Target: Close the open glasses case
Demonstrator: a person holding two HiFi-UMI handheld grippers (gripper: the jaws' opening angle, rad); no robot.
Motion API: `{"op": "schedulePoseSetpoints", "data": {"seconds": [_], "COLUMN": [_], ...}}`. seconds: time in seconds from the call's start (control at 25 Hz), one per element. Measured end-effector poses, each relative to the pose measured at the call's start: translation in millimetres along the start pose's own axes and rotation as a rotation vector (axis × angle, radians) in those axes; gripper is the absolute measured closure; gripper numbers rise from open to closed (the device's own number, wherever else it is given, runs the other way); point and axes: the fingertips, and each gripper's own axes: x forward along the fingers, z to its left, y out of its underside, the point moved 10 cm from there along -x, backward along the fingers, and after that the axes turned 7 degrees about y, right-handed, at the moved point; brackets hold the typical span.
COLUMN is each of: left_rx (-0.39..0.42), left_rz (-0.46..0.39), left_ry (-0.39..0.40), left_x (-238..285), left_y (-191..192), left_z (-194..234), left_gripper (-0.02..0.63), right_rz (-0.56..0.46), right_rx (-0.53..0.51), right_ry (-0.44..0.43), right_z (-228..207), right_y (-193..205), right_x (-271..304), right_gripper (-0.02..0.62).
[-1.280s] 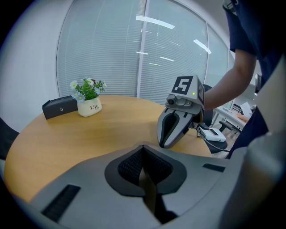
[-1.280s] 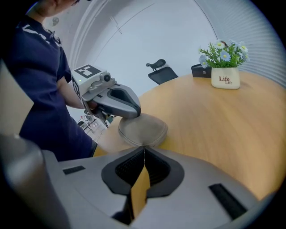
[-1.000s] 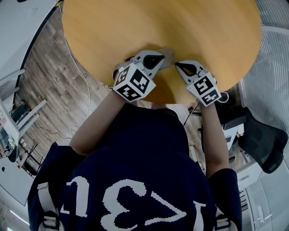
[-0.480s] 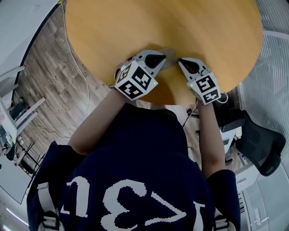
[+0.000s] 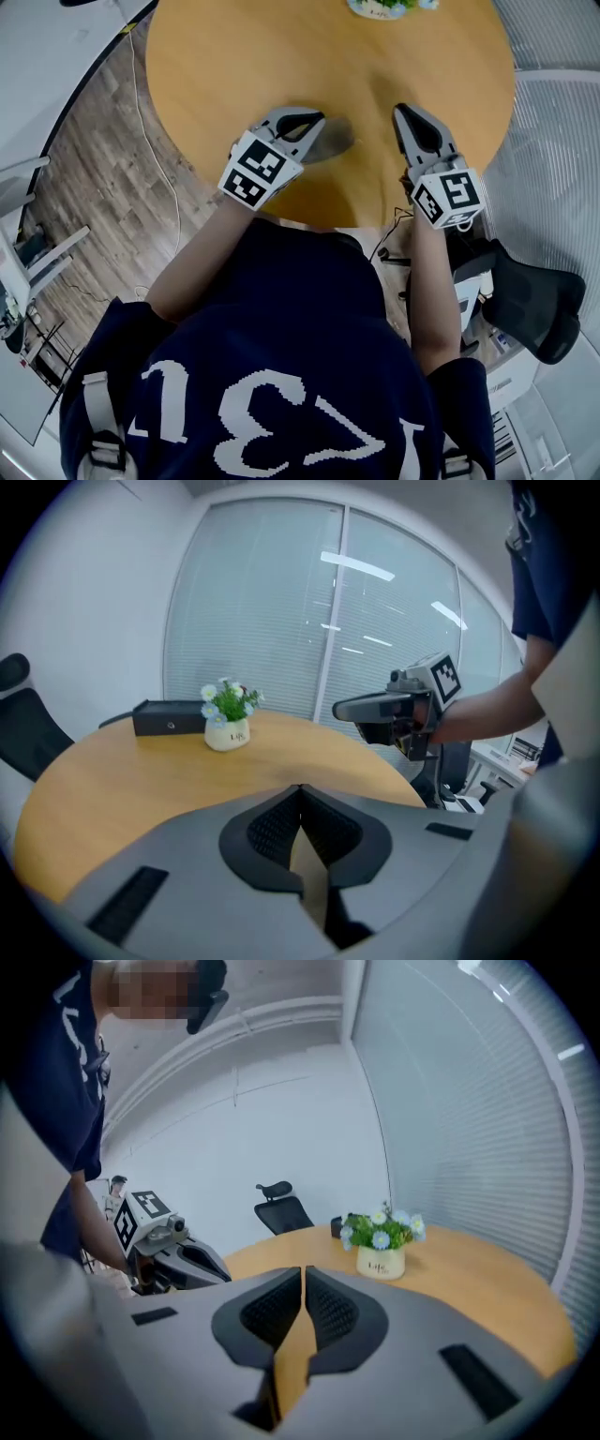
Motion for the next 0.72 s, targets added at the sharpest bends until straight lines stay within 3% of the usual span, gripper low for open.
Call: {"op": "schedulePoseSetpoints", "data": {"seconds": [0.16,0.36,0.72], "left_rx": [0.012,0.019,0.067], "left_rz": [-0.181,-0.39,-0.541], "left_ry": [-0.093,-0.204,-0.282], "left_x": [-40.8,-95.9,-149.6], "left_y": [-32.4,-68.2,-95.8], "left_z": [15.1,27.0,25.6], "left_gripper": [0.593,0.593,0.593], "right_rz": [-0.138,-0.223,-0.333], "right_rx": [-0.057,-0.065,-0.076], "right_ry": [0.047,0.107,0.128], "right_z": [17.1,32.8,51.2], "right_y": [-53.0,-97.5,-137.9], "right_x": [-12.9,-25.3,-36.0], "right_gripper": [0.572,0.572,0.572]}}
